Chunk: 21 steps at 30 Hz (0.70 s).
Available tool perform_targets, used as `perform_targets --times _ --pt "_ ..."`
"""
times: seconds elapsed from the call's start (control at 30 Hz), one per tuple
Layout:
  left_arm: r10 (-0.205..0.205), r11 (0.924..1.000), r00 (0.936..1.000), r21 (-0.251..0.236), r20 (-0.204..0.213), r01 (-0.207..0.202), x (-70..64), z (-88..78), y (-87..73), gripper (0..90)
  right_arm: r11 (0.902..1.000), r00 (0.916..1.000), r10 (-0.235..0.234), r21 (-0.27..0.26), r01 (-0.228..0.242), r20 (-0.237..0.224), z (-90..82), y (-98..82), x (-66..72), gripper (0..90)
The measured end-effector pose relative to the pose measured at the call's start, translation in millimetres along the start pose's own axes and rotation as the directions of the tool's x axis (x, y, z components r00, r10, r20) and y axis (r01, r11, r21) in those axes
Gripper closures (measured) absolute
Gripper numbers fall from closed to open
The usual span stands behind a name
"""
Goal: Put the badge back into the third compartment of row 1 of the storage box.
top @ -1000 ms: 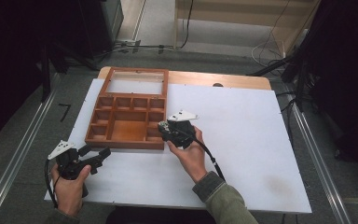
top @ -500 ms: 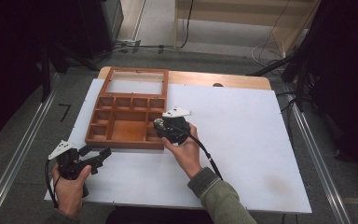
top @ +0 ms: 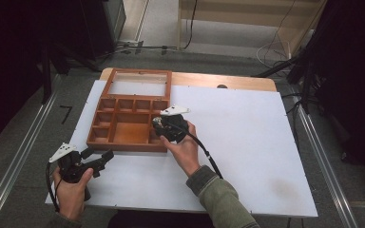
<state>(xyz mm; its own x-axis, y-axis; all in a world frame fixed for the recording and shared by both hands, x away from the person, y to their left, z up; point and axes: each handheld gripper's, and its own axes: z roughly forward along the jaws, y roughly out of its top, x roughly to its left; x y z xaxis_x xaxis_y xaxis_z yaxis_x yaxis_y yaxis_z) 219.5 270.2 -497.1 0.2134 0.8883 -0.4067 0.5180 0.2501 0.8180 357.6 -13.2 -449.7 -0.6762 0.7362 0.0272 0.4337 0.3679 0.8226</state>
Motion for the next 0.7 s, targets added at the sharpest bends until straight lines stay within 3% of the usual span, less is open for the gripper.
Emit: perform_targets --times 0.7 --pt "-0.006 1.0000 0.9999 -0.001 0.013 0.006 -0.6 0.1 0.1 8.1 1.0000 1.0000 -0.002 -0.003 0.002 -0.005 23.0 21.4 5.8 55.5"
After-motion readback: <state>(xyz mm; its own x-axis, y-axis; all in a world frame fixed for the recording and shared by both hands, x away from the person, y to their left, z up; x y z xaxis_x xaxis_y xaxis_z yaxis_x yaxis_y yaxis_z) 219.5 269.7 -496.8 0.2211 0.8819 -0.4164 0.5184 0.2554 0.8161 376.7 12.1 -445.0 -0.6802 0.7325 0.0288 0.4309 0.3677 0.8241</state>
